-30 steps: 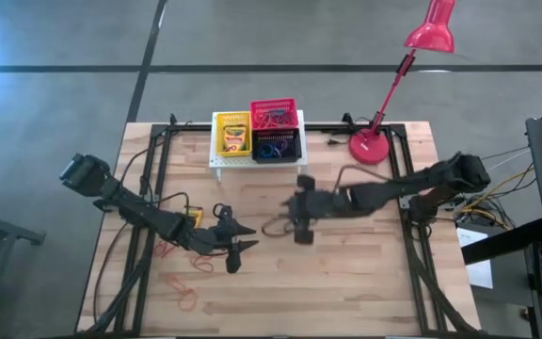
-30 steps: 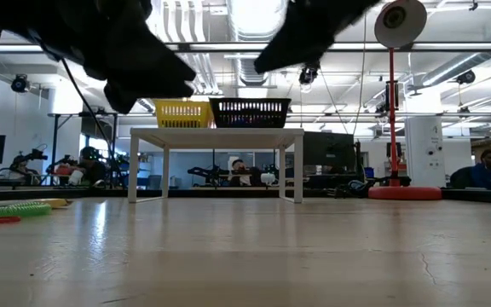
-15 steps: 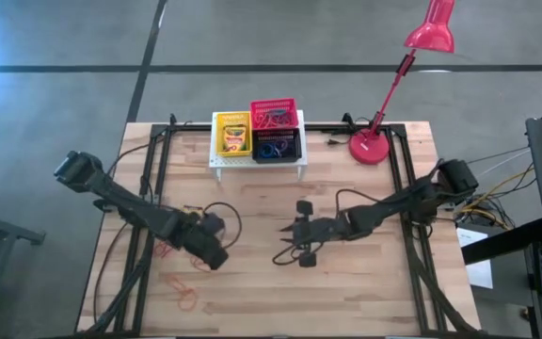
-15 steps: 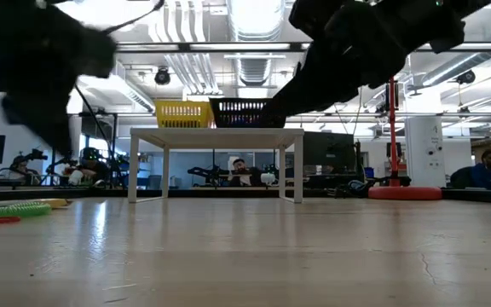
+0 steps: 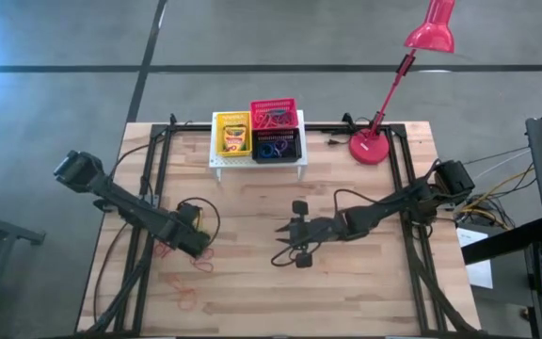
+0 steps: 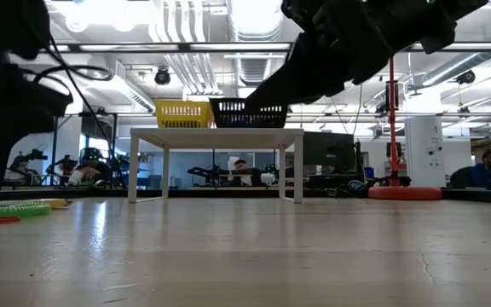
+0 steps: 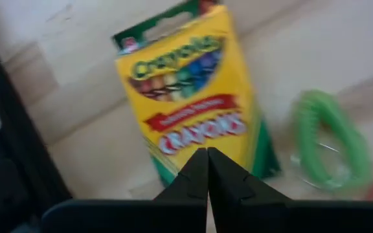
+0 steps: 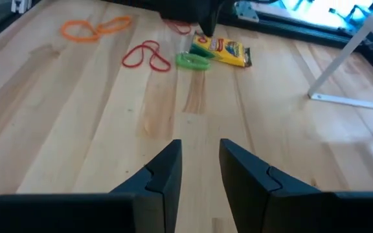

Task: Pick & Place Office Desk Supplies
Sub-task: Put the crayon box into the yellow bin

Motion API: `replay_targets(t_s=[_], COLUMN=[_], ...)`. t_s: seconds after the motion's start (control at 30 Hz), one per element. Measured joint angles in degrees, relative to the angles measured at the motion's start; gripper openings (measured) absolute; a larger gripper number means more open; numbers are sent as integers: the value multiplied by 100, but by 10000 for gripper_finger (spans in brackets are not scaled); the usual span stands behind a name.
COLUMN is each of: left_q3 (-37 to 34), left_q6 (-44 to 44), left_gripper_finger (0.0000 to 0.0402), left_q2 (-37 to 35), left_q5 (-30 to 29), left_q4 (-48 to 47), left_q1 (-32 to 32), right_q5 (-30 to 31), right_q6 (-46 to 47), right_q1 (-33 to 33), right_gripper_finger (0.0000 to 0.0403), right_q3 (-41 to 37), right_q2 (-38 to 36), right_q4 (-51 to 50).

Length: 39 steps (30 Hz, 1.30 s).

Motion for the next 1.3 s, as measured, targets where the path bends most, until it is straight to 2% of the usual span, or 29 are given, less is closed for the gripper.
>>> replay_targets(t_s=[0.23, 0.47, 0.57, 0.67, 0.77, 0.83, 0.97, 1.13, 1.3], left_q3=[-445, -744, -804, -912, -925, -757, -177, 548, 1030], left_q6=[-339, -204, 277, 1248, 2119, 2611, 3293, 3484, 3433], left_gripper_finger=[3, 3, 3, 3, 3, 3, 3, 3, 3], left_q2=[0, -17, 71, 387, 974, 1349, 1636, 1394, 1046], left_q5=[-470, -1284, -1627, -1944, -1992, -1911, -1464, -1392, -1357], left_q4=[423, 2062, 3272, 4989, 6396, 6858, 6640, 5172, 3665], left_q1=[17, 26, 41, 193, 450, 625, 826, 774, 487], right_q5=[0, -2, -3, -4, -4, -4, -7, -22, -265], right_q6=[-14, -14, -13, -13, -12, -14, 10, 378, 1292], right_q1=[-7, -4, -2, -2, -2, -2, -2, -28, -342], right_gripper_finger=[93, 84, 81, 77, 74, 72, 75, 81, 92], right_q3=[7, 7, 7, 7, 7, 7, 7, 0, 0], right_q2=[7, 7, 7, 9, 9, 9, 9, 9, 13], right_q4=[16, 9, 11, 7, 9, 4, 0, -6, -15])
